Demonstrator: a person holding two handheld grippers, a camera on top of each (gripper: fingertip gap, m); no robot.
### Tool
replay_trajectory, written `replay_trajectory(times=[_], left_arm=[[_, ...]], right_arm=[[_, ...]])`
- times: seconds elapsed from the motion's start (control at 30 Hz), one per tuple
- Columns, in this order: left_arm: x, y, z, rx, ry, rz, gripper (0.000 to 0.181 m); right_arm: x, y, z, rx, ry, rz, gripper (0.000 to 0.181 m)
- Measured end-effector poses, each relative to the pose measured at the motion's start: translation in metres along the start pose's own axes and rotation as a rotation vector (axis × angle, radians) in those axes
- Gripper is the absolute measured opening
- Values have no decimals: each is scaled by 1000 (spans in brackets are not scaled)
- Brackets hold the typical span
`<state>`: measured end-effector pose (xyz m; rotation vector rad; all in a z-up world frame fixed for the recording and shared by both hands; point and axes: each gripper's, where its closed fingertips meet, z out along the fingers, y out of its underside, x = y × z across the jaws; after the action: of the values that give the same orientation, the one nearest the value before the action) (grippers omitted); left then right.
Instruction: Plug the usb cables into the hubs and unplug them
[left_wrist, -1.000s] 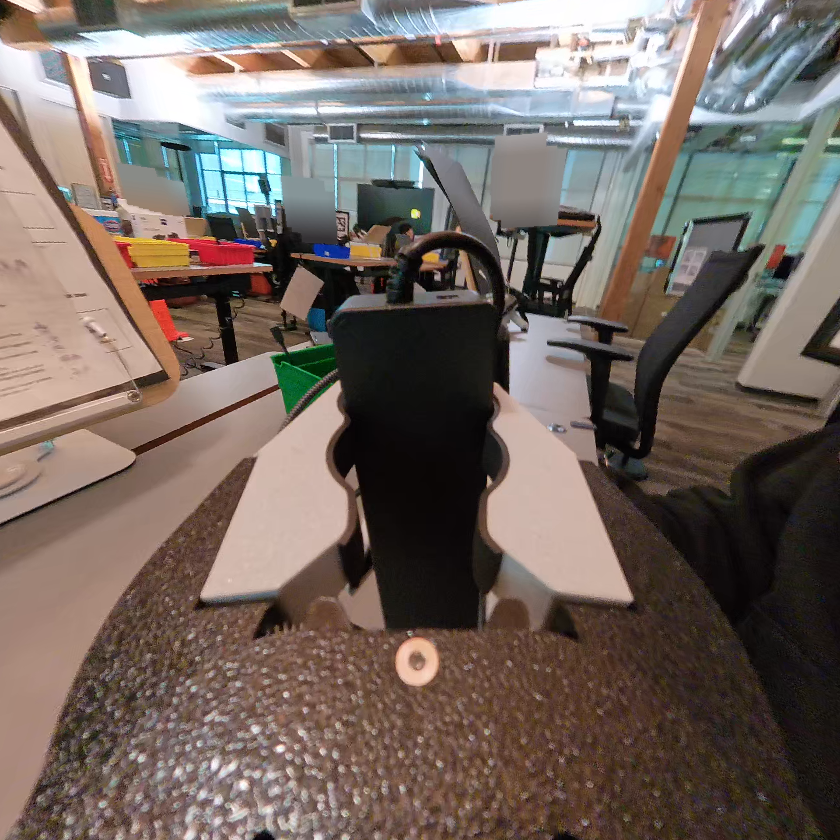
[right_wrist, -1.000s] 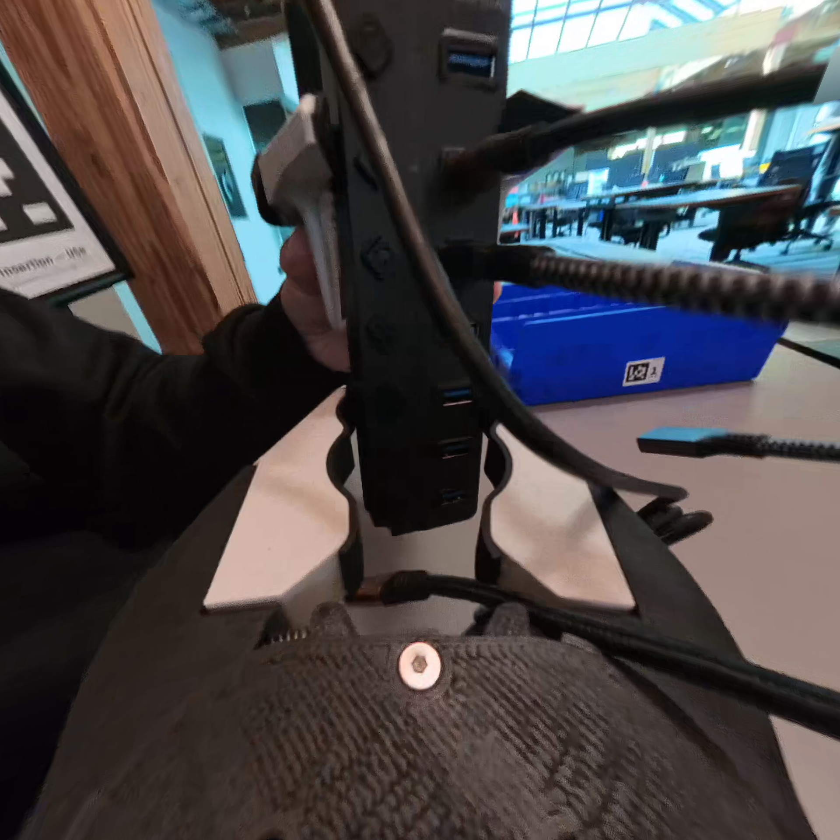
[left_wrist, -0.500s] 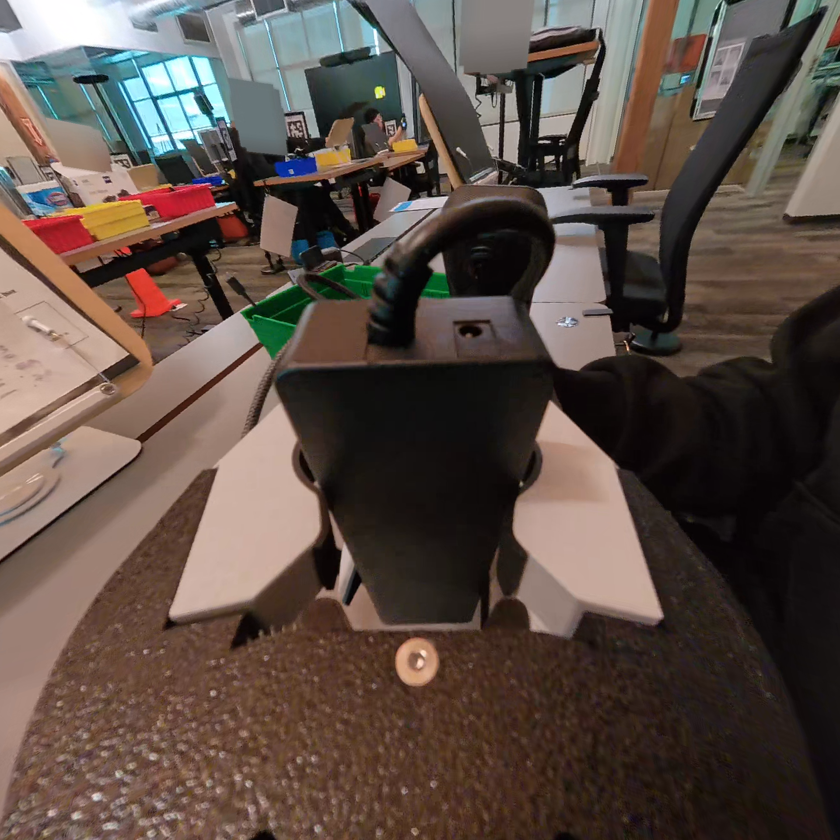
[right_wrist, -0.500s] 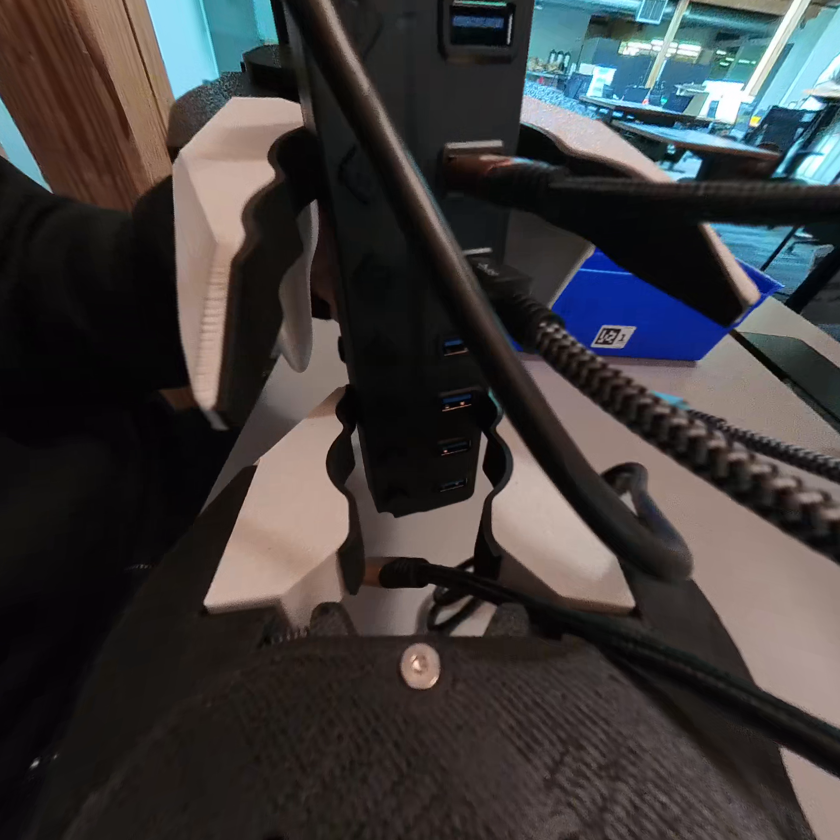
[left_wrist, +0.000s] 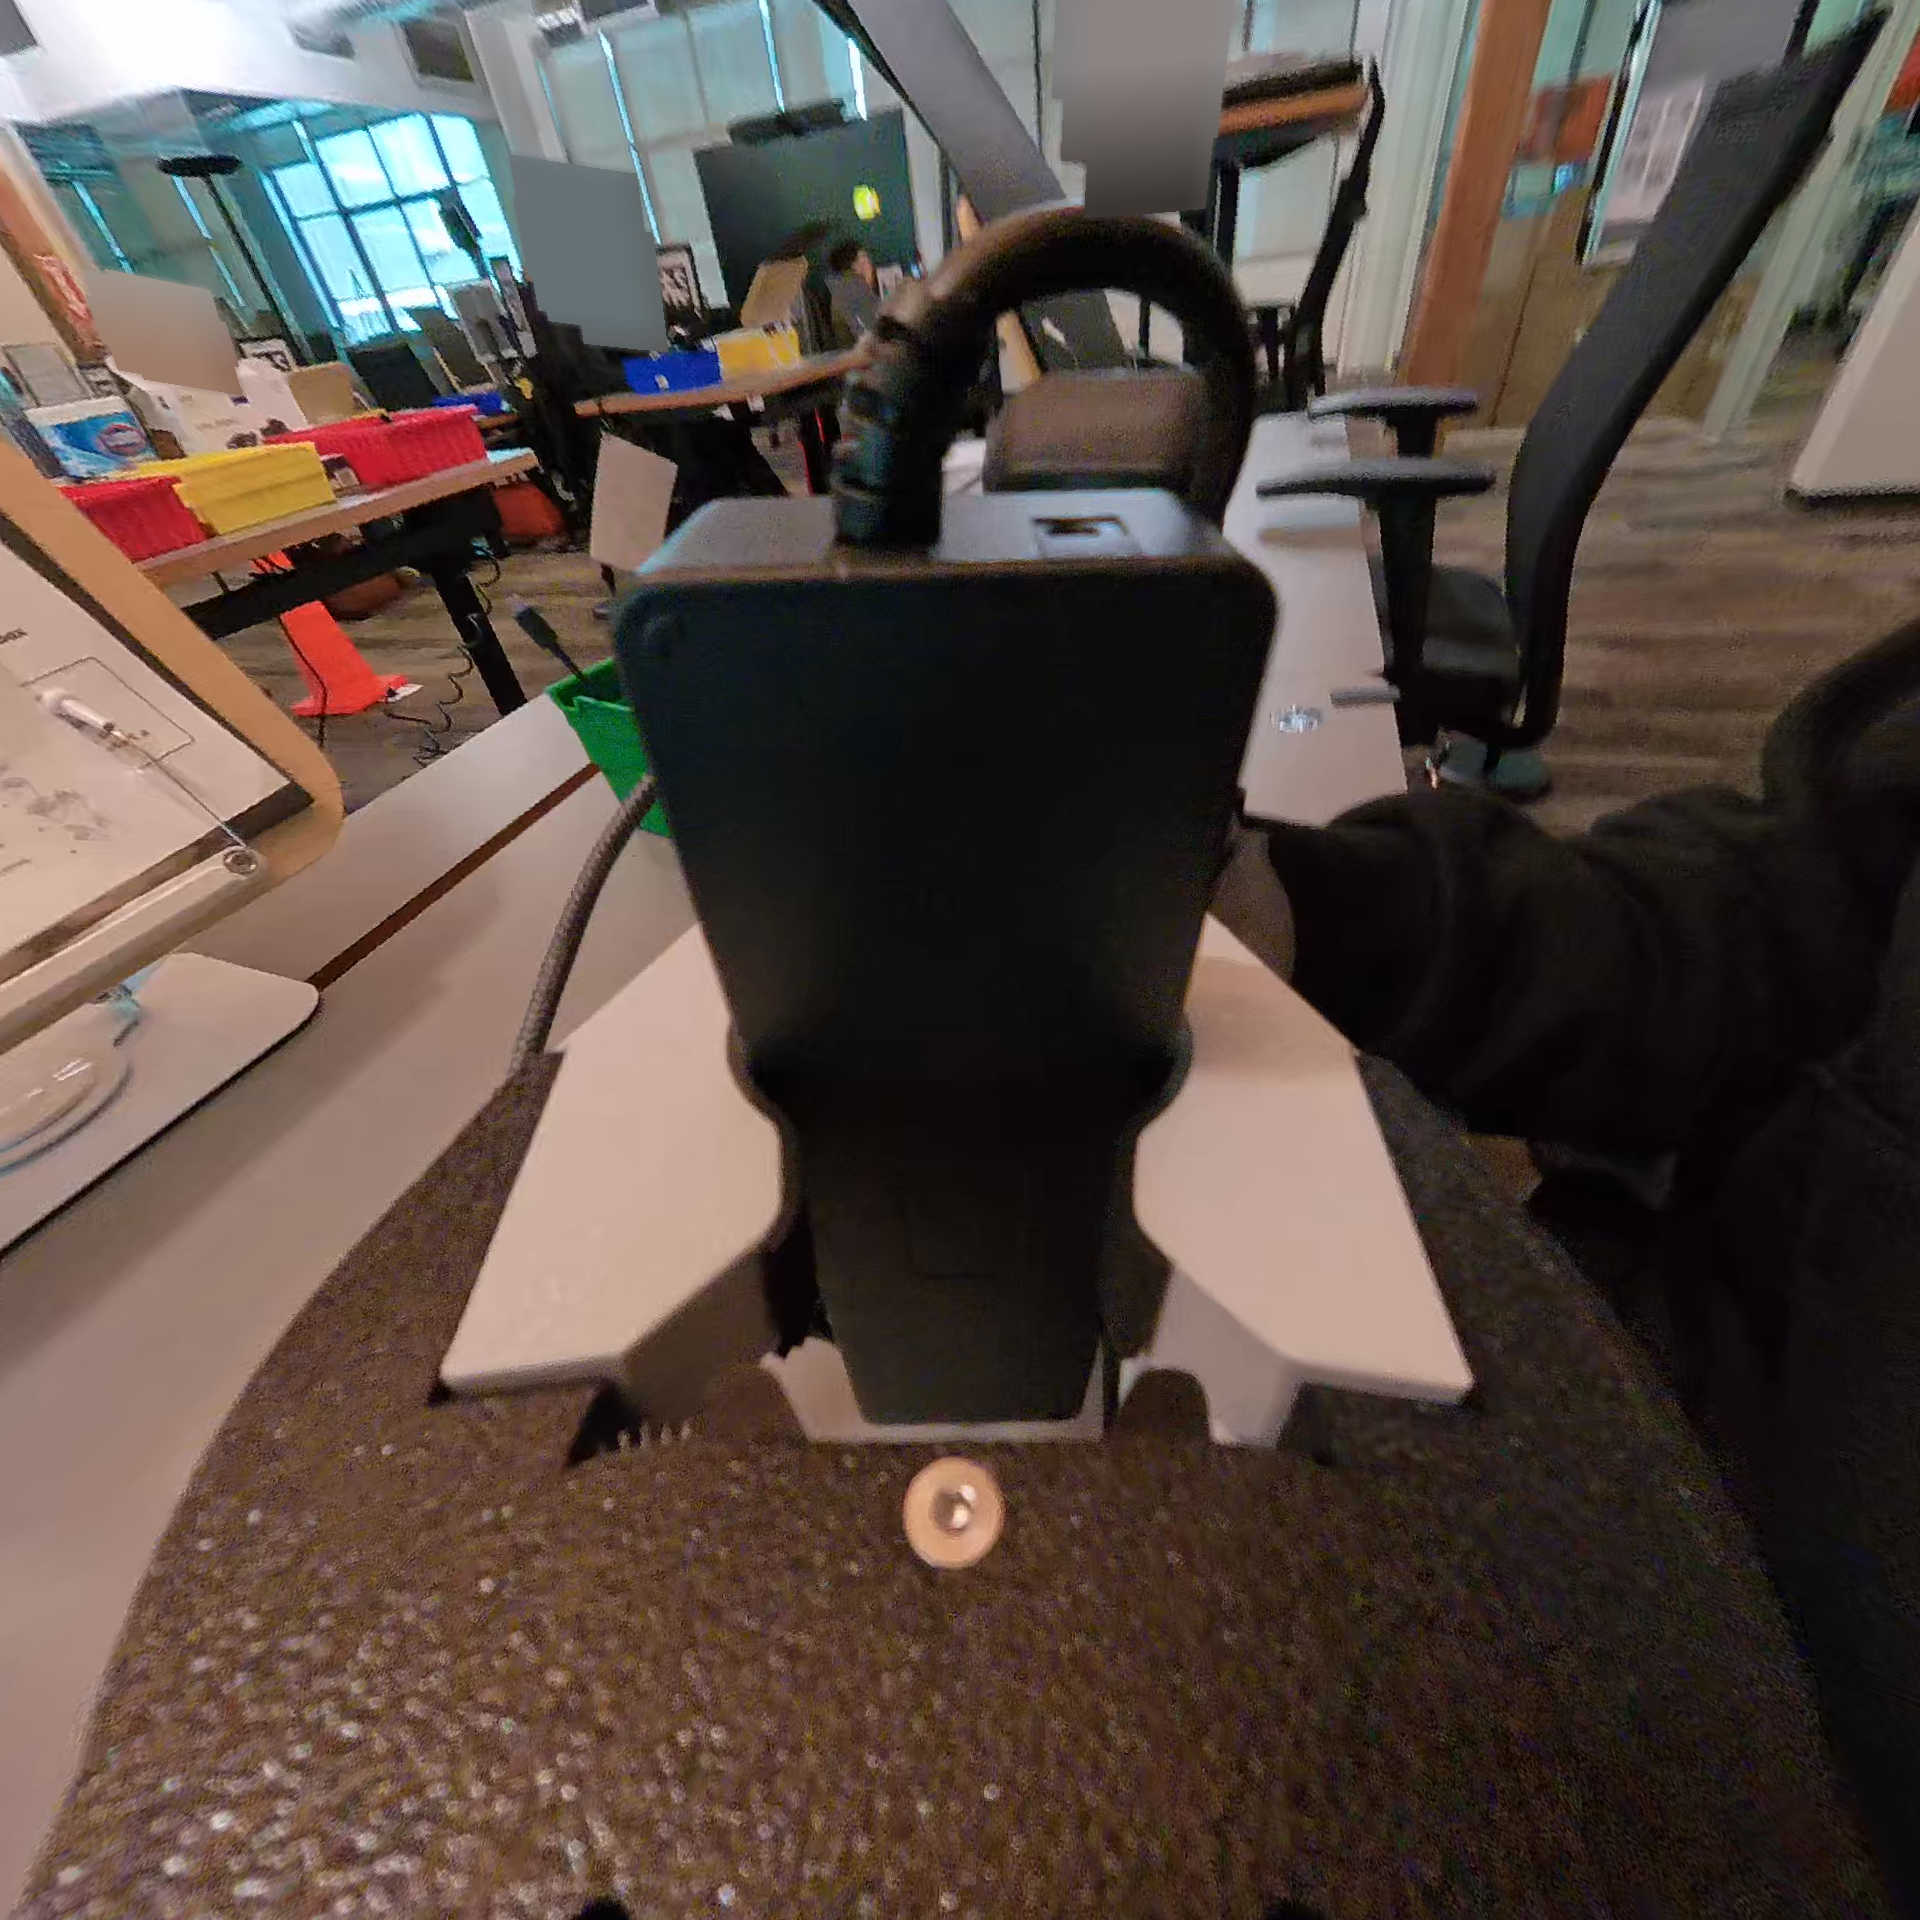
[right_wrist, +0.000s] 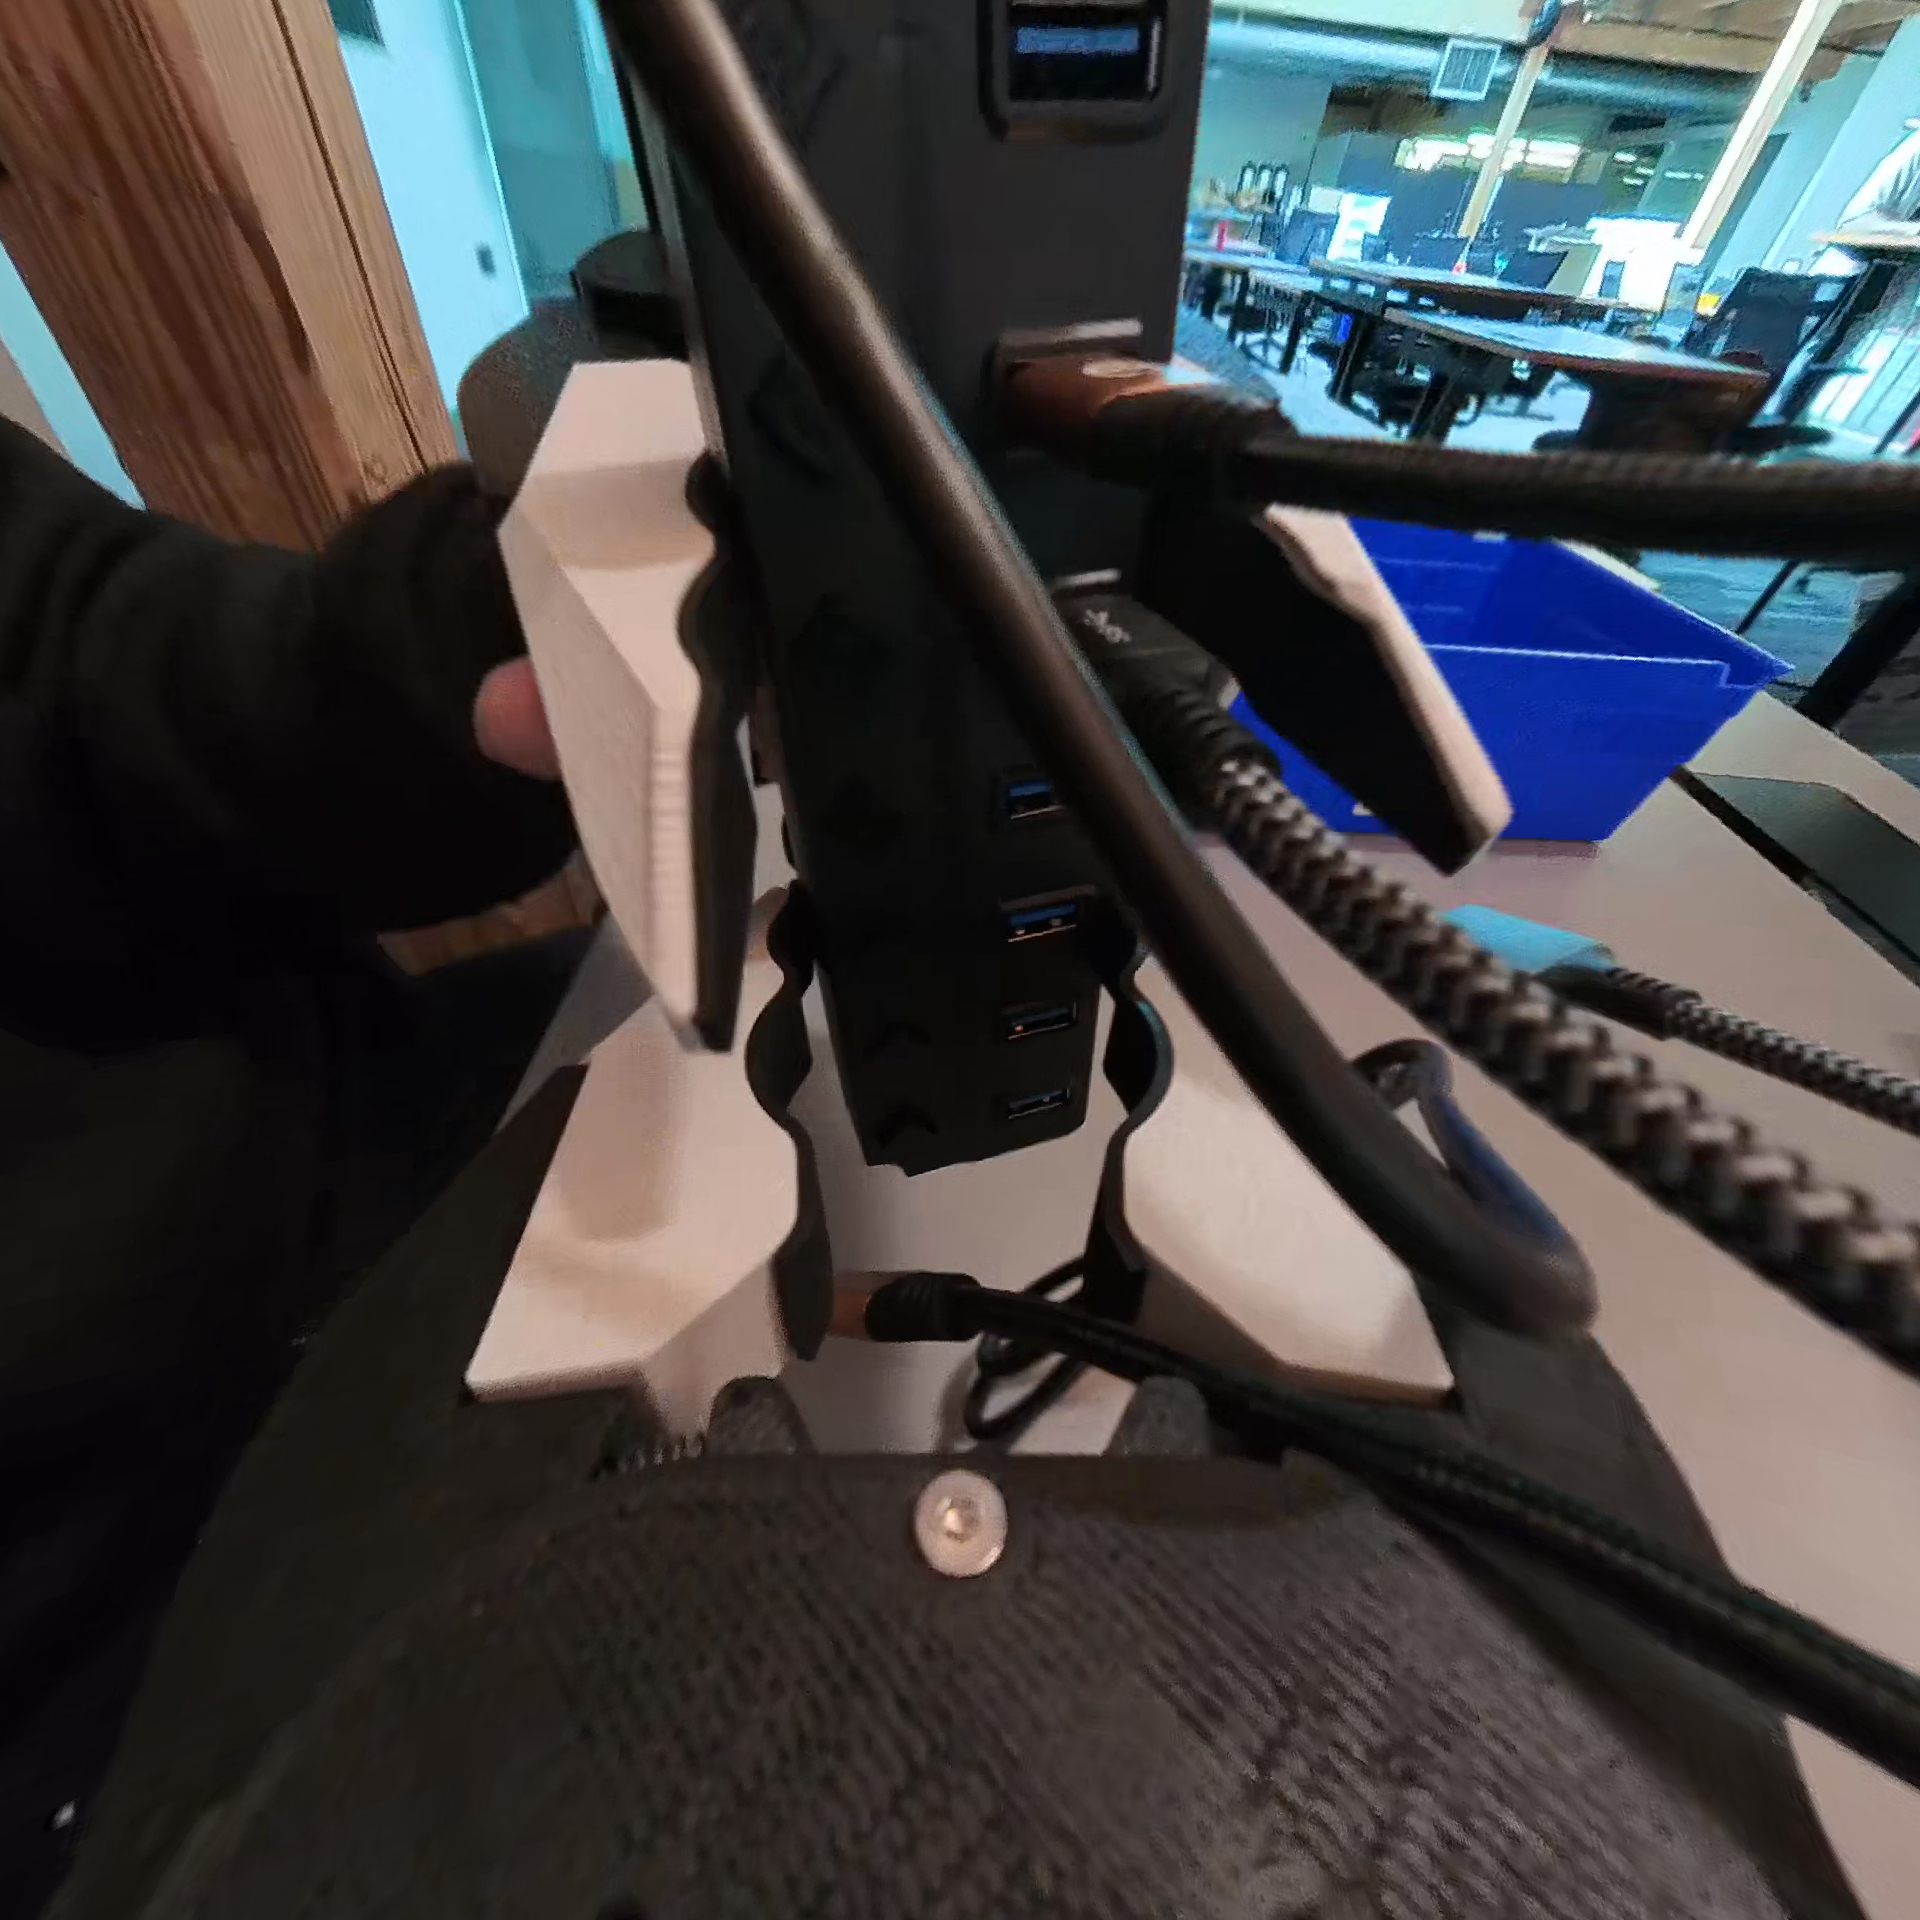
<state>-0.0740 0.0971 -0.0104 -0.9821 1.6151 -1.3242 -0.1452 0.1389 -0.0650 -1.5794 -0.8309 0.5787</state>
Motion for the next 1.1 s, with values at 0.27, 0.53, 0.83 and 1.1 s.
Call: replay_trajectory(times=[0.27, 0.53, 0.83, 1.1], left_arm=[[-4, 4, 4, -5, -11, -43, 62], [-50, 32, -3, -67, -142, -30, 61], [-27, 53, 30, 77, 71, -22, 61], [-38, 40, 15, 188, 16, -54, 61]], right_arm=[[4, 2, -5, -1, -2, 29, 54], [-21, 30, -78, -254, -121, 70, 62], [36, -55, -165, 46, 414, 50, 48], [53, 62, -174, -454, 436, 275, 56]])
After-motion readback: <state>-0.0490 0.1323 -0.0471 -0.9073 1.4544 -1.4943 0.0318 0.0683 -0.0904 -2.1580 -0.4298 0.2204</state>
